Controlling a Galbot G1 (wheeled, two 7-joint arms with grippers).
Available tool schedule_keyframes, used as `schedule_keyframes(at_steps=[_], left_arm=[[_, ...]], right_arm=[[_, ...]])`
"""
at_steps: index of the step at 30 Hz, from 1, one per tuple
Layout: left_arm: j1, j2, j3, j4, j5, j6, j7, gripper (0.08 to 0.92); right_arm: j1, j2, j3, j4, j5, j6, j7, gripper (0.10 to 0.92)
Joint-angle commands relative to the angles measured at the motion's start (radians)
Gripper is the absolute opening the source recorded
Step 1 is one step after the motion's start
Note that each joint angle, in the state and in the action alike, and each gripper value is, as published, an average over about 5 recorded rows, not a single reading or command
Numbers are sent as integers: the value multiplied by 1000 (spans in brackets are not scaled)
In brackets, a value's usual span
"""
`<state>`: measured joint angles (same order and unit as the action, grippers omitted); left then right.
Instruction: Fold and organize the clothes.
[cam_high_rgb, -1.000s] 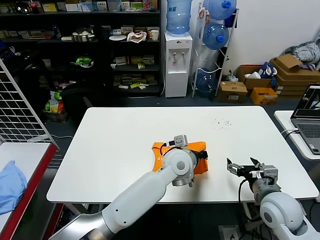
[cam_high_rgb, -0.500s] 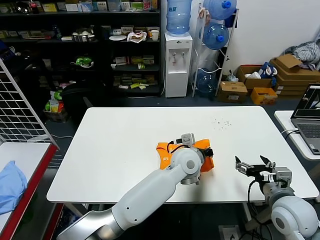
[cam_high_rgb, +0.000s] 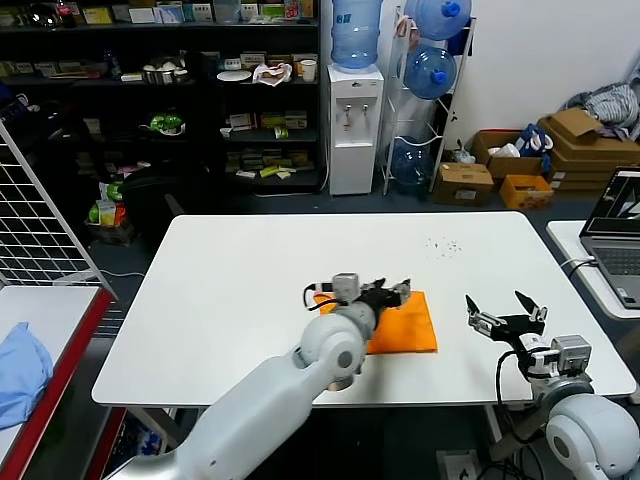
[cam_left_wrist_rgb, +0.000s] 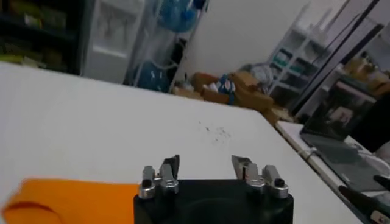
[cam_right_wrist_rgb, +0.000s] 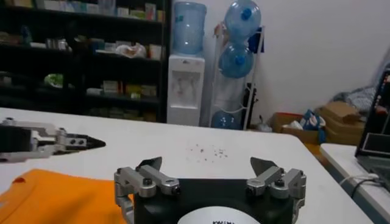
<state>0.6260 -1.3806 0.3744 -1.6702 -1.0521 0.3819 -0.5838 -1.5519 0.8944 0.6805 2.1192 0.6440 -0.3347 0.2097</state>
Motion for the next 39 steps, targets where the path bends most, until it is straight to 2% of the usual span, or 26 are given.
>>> schedule_keyframes(at_steps=[1,4,7,11,14,24,39], left_arm=[[542,367,-427,-324,734,-432,493,605],[721,361,-617,-331,803,-575,570,691],[879,328,-759,-342,804,-674,606,778],[1030,257,-866,-364,800,-729,637,885],[1096,194,-884,-380,804,-740,648,916],[1181,24,-876,-431,884,-750,671,921],[1227,-62,-884,-393,897,-776,685,921]], right_arm=[[-6,134,-27,-51,-203,232,-177,921],[-20,201,-14,-64,-249,266,-201,921],[-49,256,12,-71,-270,308,-226,921],[-103,293,58,-98,-290,389,-264,921],[-152,307,96,-115,-277,441,-296,921],[-268,388,157,-105,-246,546,-418,921],[-254,522,163,-87,-323,624,-440,921]])
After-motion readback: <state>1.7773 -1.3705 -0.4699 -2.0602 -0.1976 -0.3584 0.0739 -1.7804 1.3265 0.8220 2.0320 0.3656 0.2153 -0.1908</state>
